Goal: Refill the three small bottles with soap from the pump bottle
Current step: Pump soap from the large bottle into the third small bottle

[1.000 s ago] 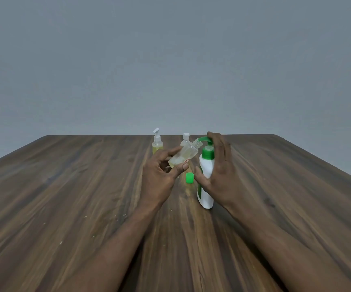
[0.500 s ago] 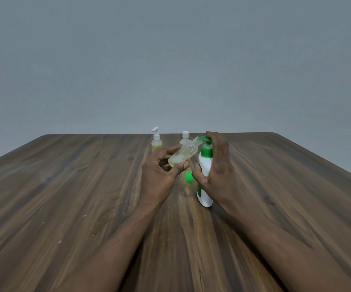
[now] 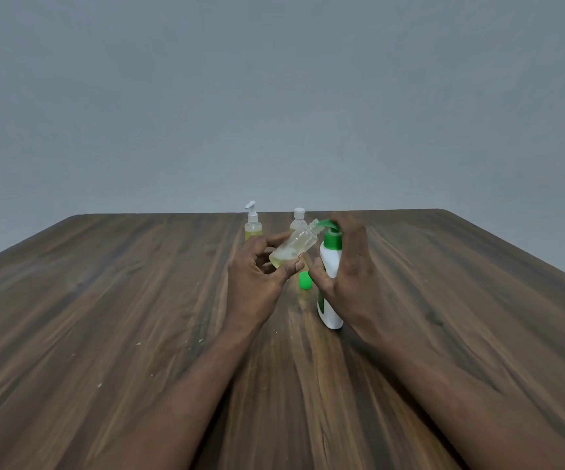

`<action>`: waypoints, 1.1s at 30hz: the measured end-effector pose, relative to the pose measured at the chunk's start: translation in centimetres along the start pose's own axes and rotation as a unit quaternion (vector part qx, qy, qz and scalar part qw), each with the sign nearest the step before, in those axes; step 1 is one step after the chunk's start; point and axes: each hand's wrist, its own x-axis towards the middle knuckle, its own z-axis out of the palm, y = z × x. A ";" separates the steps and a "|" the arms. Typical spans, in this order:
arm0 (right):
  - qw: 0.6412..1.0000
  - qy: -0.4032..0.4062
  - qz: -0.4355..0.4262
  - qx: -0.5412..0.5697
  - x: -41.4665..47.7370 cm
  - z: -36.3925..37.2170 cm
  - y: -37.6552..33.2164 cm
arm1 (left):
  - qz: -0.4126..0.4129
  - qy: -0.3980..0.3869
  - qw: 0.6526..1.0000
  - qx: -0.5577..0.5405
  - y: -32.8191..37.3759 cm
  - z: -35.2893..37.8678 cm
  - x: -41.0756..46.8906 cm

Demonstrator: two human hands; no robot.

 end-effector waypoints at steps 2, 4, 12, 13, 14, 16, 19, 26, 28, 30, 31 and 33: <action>1.000 -0.002 0.000 -0.007 0.0 0.1 0.2 | 0.004 0.002 1.000 0.004 0.1 0.0 0.0; 1.000 -0.008 -0.011 -0.017 0.0 0.2 0.5 | 0.007 0.007 1.000 0.001 0.3 0.0 0.0; 1.000 -0.006 -0.005 -0.012 0.1 0.1 0.1 | 0.009 0.015 1.000 0.004 0.3 0.1 0.1; 1.000 -0.002 -0.003 -0.004 0.1 0.1 0.0 | 0.007 0.015 1.000 0.002 0.2 0.1 0.2; 1.000 0.003 -0.003 0.005 0.1 0.0 -0.1 | 0.004 0.014 1.000 -0.002 0.1 0.1 0.1; 1.000 0.012 -0.005 0.014 0.1 0.1 -0.2 | -0.001 0.012 1.000 -0.005 0.0 0.1 0.1; 1.000 0.018 -0.002 0.012 0.1 0.2 -0.1 | 0.004 0.007 1.000 0.000 0.0 0.1 0.1; 1.000 -0.002 -0.022 -0.018 0.1 0.4 0.6 | 0.008 0.006 1.000 0.003 0.0 0.2 0.2; 1.000 -0.003 -0.022 -0.021 0.1 0.3 0.6 | 0.007 0.007 1.000 0.001 0.0 0.2 0.3; 1.000 0.002 -0.015 -0.017 0.1 0.2 0.3 | 0.007 0.005 1.000 -0.001 0.0 0.2 0.3; 1.000 0.008 -0.010 -0.009 0.2 0.2 0.2 | 0.007 0.004 1.000 -0.001 -0.1 0.2 0.2; 1.000 0.018 -0.008 0.005 0.2 0.3 0.1 | 0.007 0.005 1.000 0.004 -0.1 0.1 0.2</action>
